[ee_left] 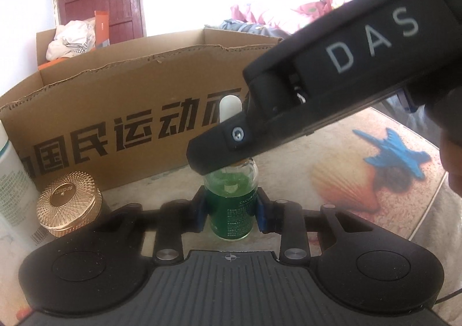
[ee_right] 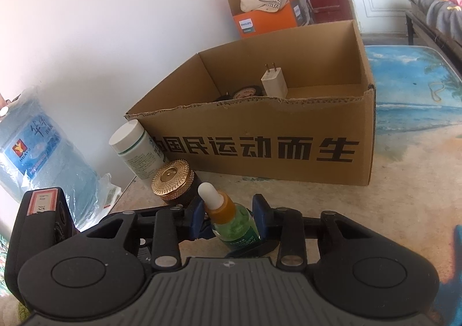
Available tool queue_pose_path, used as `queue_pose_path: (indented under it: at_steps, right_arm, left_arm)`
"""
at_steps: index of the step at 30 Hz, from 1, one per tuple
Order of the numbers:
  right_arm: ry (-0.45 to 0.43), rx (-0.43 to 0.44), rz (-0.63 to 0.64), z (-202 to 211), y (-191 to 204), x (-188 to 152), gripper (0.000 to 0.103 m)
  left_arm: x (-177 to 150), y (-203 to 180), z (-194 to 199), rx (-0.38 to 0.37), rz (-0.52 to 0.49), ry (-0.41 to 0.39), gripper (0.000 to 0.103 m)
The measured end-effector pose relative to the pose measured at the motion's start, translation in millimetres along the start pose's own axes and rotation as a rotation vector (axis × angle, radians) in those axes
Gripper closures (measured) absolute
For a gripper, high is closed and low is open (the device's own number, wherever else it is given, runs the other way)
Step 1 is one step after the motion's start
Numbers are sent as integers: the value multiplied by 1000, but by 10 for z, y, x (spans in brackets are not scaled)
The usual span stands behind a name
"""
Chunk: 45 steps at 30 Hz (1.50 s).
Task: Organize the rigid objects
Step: 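Close the right tool on the green dropper bottle and lift it, then carry the green dropper bottle into the box and release it upright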
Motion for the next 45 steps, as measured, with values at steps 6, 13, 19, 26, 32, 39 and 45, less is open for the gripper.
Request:
queue_pose_path:
  at_steps: [6,13,19,26,32,39,45]
  right_arm:
    - [-8,-30,36,61,40,15,74]
    - [-55,-25,87,236,201,183,80]
    - [-114,16,167,395,454,476,80]
    - [-157,64,276,463,665,1060,80]
    - [-112,67,256,175,418,1645,79]
    - [0,70,103,-437,-339,2086,79]
    - [60,59,32,-820,-855,2212,80]
  left_arm:
    - [16,-49,62,-4,-6,-13,72]
    - [207,3,233,-1,-2,-72,72]
    - [524,142,447,35,-8,-145,72]
    - [1054,397,481,40,13,-195,72]
    - [1459,602,-9,-45,101,-105,72]
    - [1668,776,-909,-141,211,114,72]
    - [1696,835,-1392,-140,242,232,71]
Point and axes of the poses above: each gripper's, at about its wrist camera, not at the fingertips, and z roughly against the way its jaws point, y to its left, x to its top, the point moved 8 cm from there along -z, roughly the way its jaws point, and after that the axes turned 9 degrees about x, right-handed, at the moved point
